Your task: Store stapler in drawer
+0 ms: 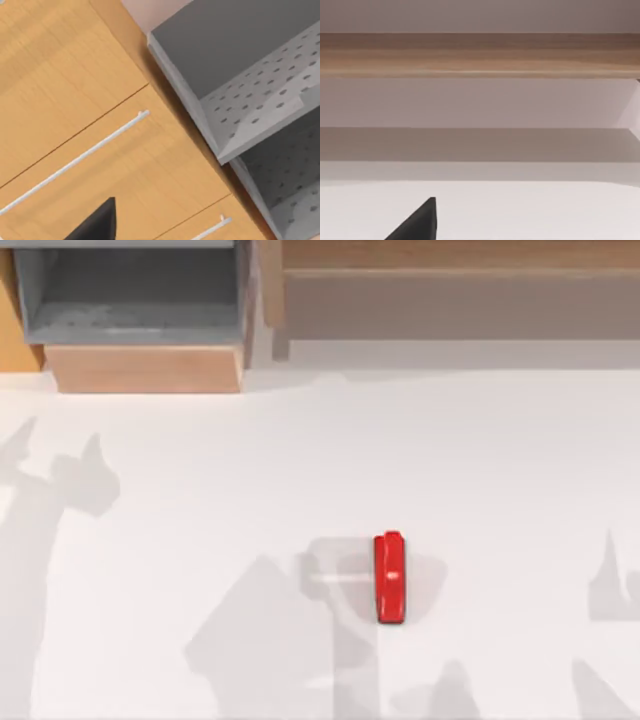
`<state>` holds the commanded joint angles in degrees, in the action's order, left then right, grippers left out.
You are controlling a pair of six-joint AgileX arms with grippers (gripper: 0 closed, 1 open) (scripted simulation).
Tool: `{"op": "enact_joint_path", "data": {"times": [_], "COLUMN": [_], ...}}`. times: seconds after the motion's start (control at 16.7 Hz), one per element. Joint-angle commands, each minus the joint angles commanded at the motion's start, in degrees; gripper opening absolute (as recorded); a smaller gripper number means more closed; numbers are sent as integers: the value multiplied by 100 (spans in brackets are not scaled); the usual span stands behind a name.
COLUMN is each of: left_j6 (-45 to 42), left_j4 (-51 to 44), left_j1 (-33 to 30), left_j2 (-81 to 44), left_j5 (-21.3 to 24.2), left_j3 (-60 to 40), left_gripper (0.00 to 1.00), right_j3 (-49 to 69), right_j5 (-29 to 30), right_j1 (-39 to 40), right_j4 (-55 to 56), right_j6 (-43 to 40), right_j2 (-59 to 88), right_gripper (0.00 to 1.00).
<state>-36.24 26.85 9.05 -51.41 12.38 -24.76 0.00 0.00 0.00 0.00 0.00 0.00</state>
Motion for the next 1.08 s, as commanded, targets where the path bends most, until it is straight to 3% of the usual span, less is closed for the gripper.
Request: {"op": "enact_joint_path", "data": {"times": [0.66, 1.08], "left_j6": [-4088, -5407], "left_j4": [3027, 4011], "left_j1": [1112, 1482], "left_j2": [-5869, -7854], "left_j5": [1112, 1418], "left_j3": [-2850, -3792], "left_gripper": [100, 100], "right_j3": [0, 0], "right_j5": [0, 0], "right_j1": [0, 0], "right_j4": [0, 0], "right_j6": [0, 0], "right_j2": [0, 0], "right_gripper": [100, 100]}}
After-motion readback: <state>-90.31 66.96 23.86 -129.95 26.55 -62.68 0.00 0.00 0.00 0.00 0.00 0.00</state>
